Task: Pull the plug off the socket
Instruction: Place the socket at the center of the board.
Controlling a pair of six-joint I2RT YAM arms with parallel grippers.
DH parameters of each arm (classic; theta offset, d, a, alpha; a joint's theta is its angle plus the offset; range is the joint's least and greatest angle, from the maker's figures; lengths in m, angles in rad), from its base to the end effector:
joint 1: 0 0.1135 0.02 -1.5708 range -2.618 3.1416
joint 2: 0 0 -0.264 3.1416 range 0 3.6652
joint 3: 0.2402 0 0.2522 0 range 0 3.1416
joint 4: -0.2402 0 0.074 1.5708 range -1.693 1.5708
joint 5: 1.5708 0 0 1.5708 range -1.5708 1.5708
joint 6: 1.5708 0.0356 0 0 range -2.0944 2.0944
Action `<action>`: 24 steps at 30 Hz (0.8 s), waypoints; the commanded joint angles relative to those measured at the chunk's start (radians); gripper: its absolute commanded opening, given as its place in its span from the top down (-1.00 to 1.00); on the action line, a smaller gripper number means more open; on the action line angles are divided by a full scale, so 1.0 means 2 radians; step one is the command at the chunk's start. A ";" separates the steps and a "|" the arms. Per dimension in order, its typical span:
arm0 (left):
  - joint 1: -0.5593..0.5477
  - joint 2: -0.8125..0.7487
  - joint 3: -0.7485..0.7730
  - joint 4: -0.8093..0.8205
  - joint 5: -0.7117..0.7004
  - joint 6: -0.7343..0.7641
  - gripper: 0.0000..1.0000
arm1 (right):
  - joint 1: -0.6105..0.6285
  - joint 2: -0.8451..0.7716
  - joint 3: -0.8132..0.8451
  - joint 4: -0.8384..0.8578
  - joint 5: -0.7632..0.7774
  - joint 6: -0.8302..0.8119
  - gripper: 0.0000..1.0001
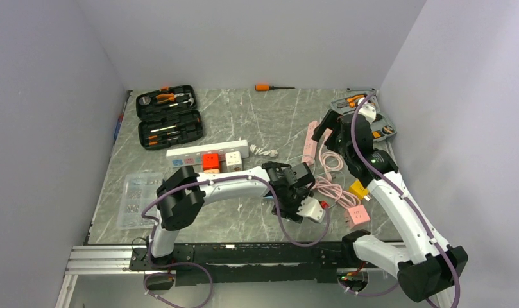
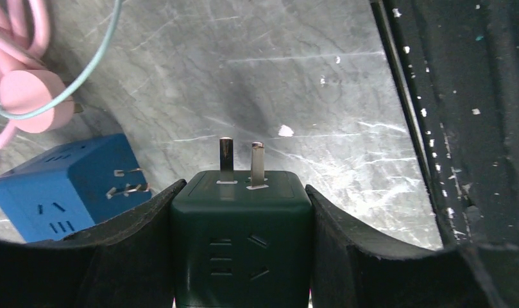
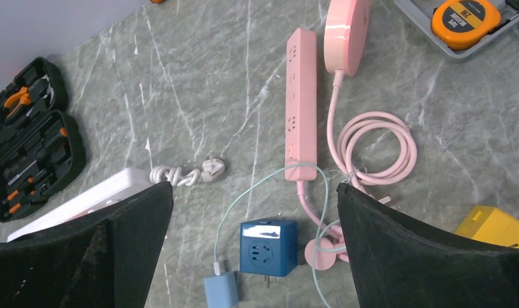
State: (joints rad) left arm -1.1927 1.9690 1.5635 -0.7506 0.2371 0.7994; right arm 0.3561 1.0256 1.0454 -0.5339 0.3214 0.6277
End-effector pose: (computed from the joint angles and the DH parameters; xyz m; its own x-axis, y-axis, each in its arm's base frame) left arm 0.1454 -0.3887 0.2159 0.4372 0.7872 -0.4350 0.8963 -0.4210 0.1390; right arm 0.2107 0.0664 0.3511 -0.4159 0.4398 -0.7960 0.2116 0.8980 0.3856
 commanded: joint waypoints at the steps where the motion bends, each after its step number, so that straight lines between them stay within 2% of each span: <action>1: -0.010 0.001 0.022 -0.011 0.031 -0.030 0.57 | -0.008 -0.005 -0.001 0.003 -0.012 -0.011 -0.99; 8: -0.014 0.017 0.019 0.015 0.024 -0.017 0.22 | -0.009 -0.009 -0.008 0.006 -0.013 -0.008 -0.99; 16: -0.013 0.024 0.004 0.054 0.021 -0.017 0.04 | -0.009 -0.008 -0.014 0.012 -0.015 -0.006 -0.99; 18: -0.014 0.024 0.008 0.057 0.026 -0.015 -0.19 | -0.009 -0.007 -0.014 0.012 -0.014 -0.007 -0.99; 19: -0.013 0.021 0.008 0.058 0.029 -0.012 -0.44 | -0.009 -0.007 -0.015 0.012 -0.014 -0.008 -0.99; 20: -0.013 0.018 0.008 0.056 0.032 -0.010 -0.84 | -0.009 -0.006 -0.014 0.012 -0.014 -0.008 -0.99; 21: -0.013 0.015 0.009 0.053 0.032 -0.009 -0.97 | -0.010 -0.005 -0.013 0.012 -0.014 -0.009 -0.99; 24: -0.010 -0.001 0.015 0.032 0.026 -0.008 -0.99 | -0.010 0.000 -0.007 0.005 -0.014 -0.012 -1.00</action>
State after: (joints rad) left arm -1.2163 2.0140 1.5581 -0.6670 0.2672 0.7738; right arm 0.3408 1.0260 1.0180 -0.5304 0.3027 0.6220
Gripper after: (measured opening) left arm 0.988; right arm 0.996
